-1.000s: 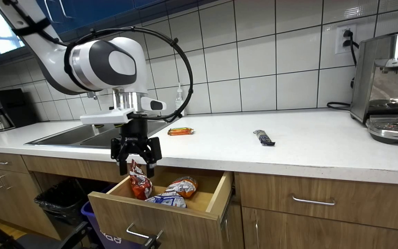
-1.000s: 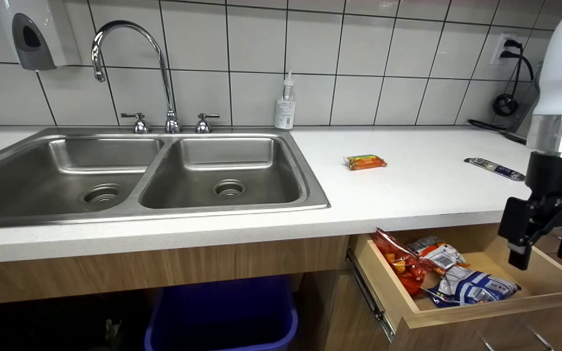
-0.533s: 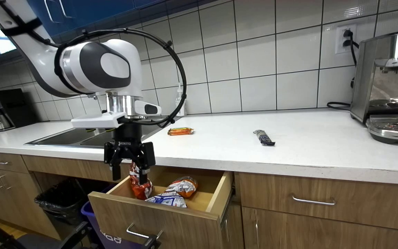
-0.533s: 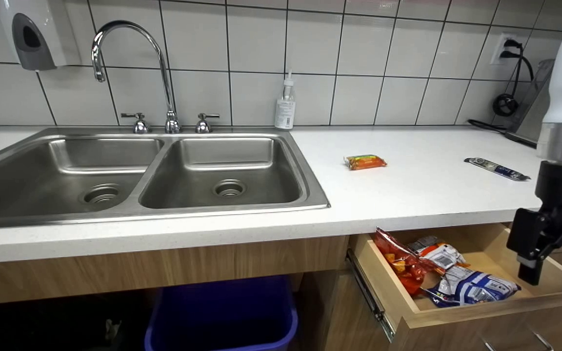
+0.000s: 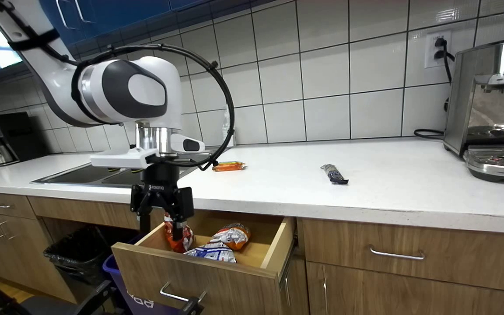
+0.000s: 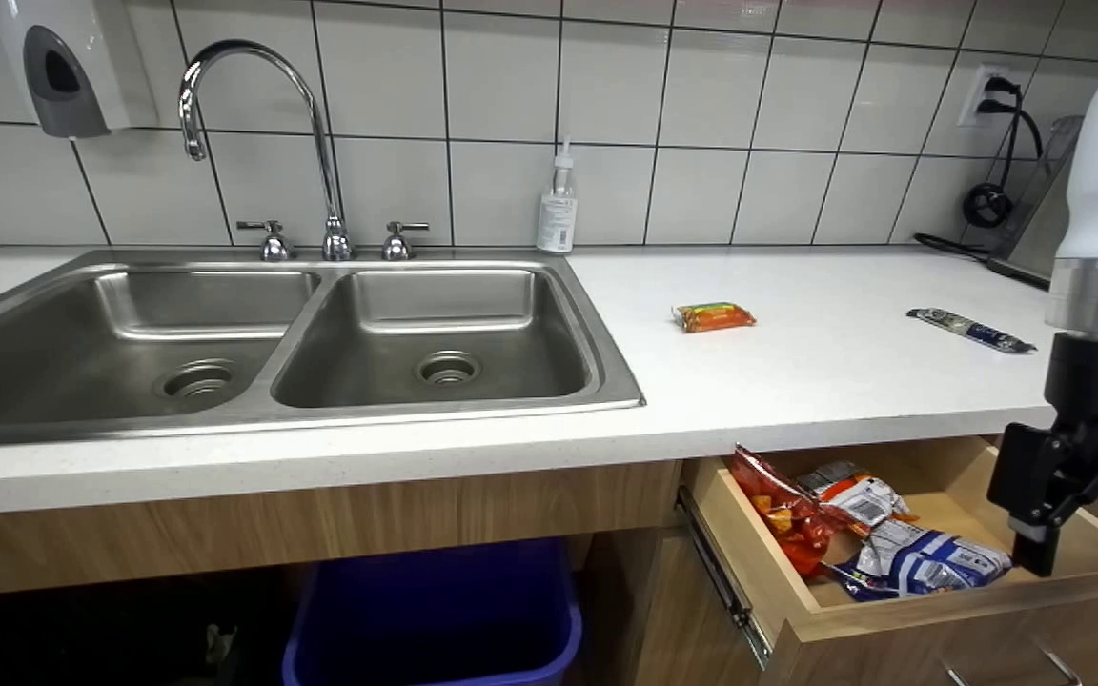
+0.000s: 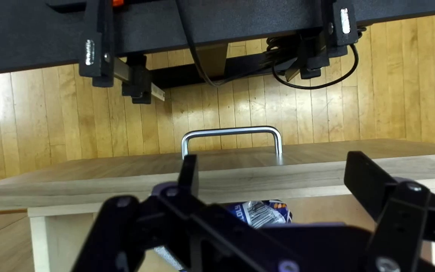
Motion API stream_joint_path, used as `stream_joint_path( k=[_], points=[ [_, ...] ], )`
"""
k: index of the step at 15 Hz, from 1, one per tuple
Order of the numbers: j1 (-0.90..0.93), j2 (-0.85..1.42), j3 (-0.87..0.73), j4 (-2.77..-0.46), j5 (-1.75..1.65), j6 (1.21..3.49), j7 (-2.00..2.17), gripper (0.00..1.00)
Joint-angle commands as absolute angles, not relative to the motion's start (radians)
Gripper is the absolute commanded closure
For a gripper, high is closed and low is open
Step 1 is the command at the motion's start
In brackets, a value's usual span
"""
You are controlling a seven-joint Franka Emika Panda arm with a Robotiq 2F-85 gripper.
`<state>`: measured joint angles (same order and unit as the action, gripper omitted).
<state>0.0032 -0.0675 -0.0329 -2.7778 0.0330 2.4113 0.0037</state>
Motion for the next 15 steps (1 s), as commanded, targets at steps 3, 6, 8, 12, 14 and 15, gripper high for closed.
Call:
stream_joint_path(
  k=[3, 6, 8, 12, 14, 15],
  points=[
    [0.002, -0.007, -0.021, -2.777, 0.055, 2.409, 0.024, 0.00],
    [0.001, 0.027, -0.022, -2.777, 0.050, 2.412, 0.026, 0.00],
    [0.002, 0.047, -0.021, -2.777, 0.040, 2.414, 0.034, 0.00],
    [0.005, 0.079, -0.022, -2.776, 0.023, 2.414, 0.049, 0.00],
    [0.005, 0.094, -0.023, -2.774, 0.018, 2.417, 0.052, 0.00],
    [0.006, 0.103, -0.023, -2.772, 0.012, 2.424, 0.052, 0.00]
  ],
)
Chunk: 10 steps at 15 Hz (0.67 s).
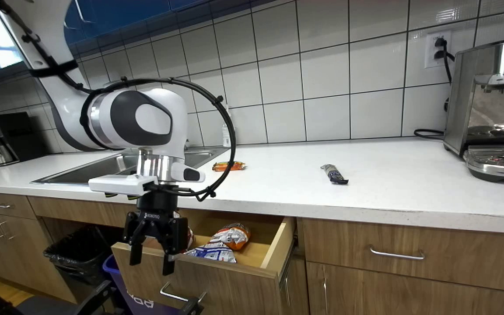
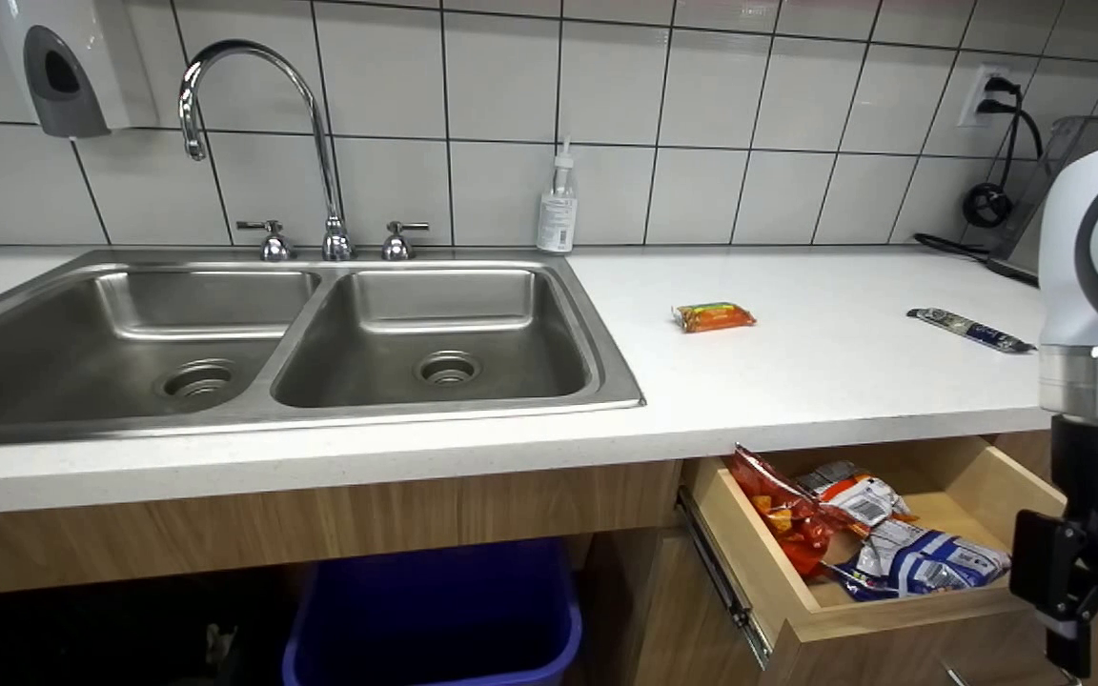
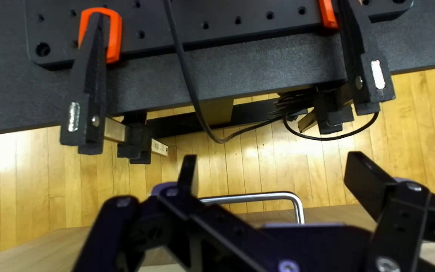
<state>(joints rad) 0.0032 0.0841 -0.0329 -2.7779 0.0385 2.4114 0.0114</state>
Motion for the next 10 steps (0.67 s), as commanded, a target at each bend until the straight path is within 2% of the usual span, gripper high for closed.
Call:
stream_joint_path(
  k=[1, 10],
  points=[
    [0.007, 0.110, -0.024, -2.771, 0.006, 2.432, 0.053, 0.00],
    [0.016, 0.193, -0.044, -2.739, -0.105, 2.574, 0.120, 0.00]
  ],
)
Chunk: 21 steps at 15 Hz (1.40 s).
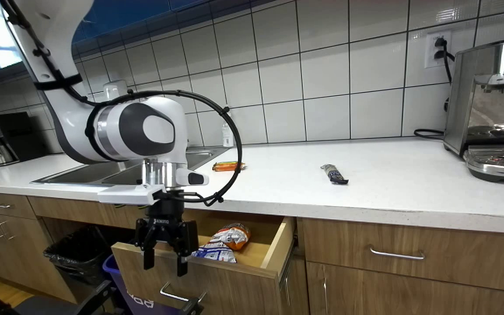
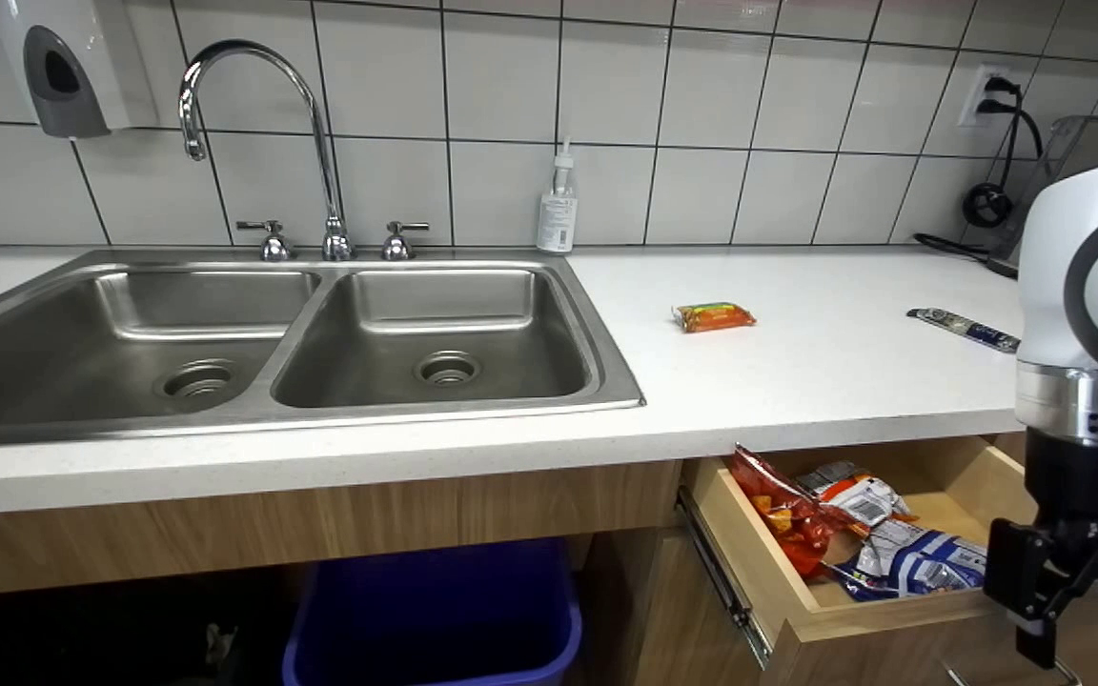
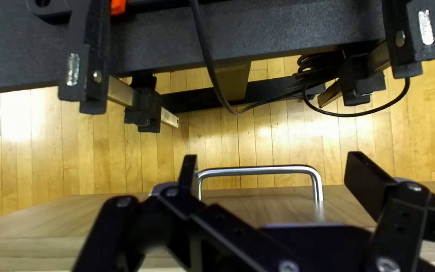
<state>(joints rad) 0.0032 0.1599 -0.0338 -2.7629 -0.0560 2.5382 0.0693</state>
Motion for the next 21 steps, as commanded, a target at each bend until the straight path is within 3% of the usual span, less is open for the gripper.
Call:
stream_joint_path(
  k=[1, 21],
  points=[
    [0.018, 0.202, -0.048, -2.734, -0.121, 2.589, 0.129, 0.00],
    [0.014, 0.303, -0.102, -2.602, -0.182, 2.622, 0.111, 0.00]
  ],
)
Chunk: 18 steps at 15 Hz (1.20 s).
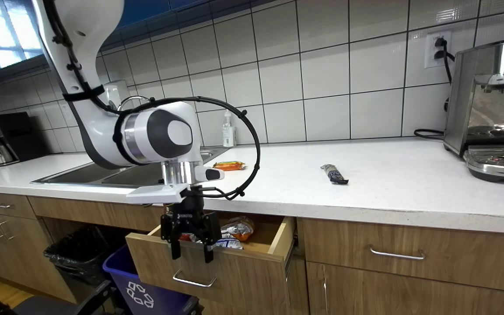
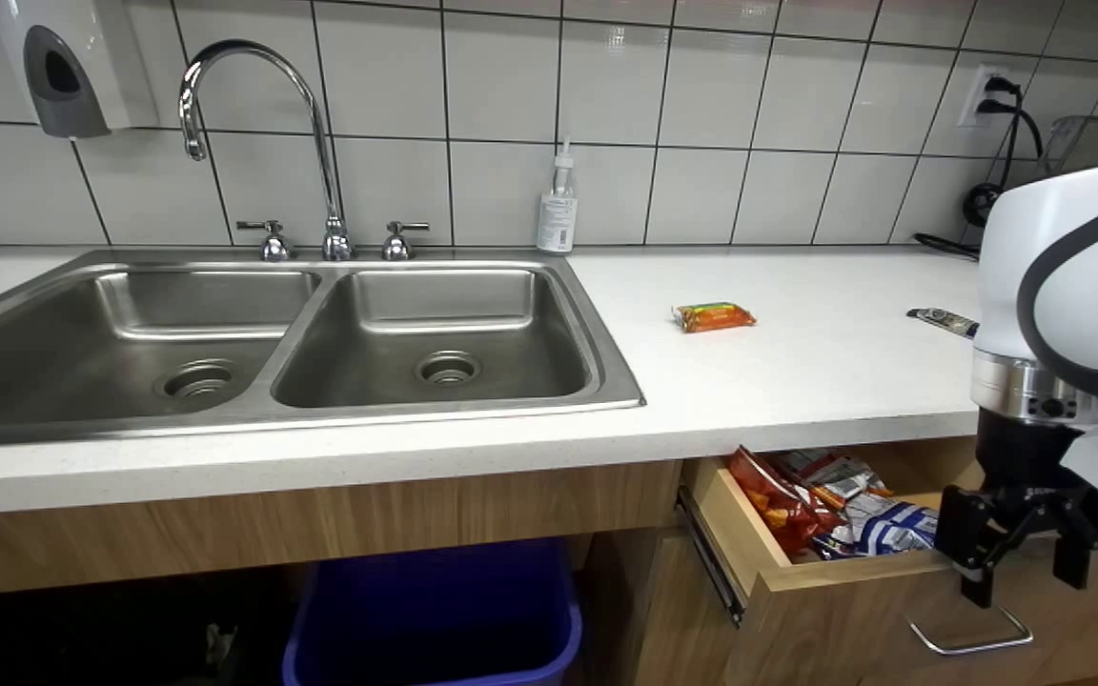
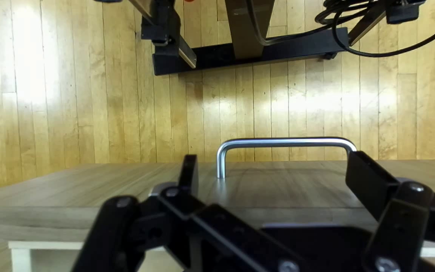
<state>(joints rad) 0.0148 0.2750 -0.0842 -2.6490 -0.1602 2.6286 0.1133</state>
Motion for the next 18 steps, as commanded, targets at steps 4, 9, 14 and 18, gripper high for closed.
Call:
stream_joint_path(
  k=[4, 9, 14, 18],
  points=[
    [0.009, 0.318, -0.105, -2.578, -0.178, 2.613, 0.096, 0.00],
    [0.000, 0.340, -0.110, -2.540, -0.170, 2.607, 0.073, 0.00],
    [-0.012, 0.357, -0.105, -2.507, -0.158, 2.596, 0.037, 0.00],
    [-0.018, 0.374, -0.098, -2.476, -0.149, 2.587, 0.007, 0.00]
  ],
)
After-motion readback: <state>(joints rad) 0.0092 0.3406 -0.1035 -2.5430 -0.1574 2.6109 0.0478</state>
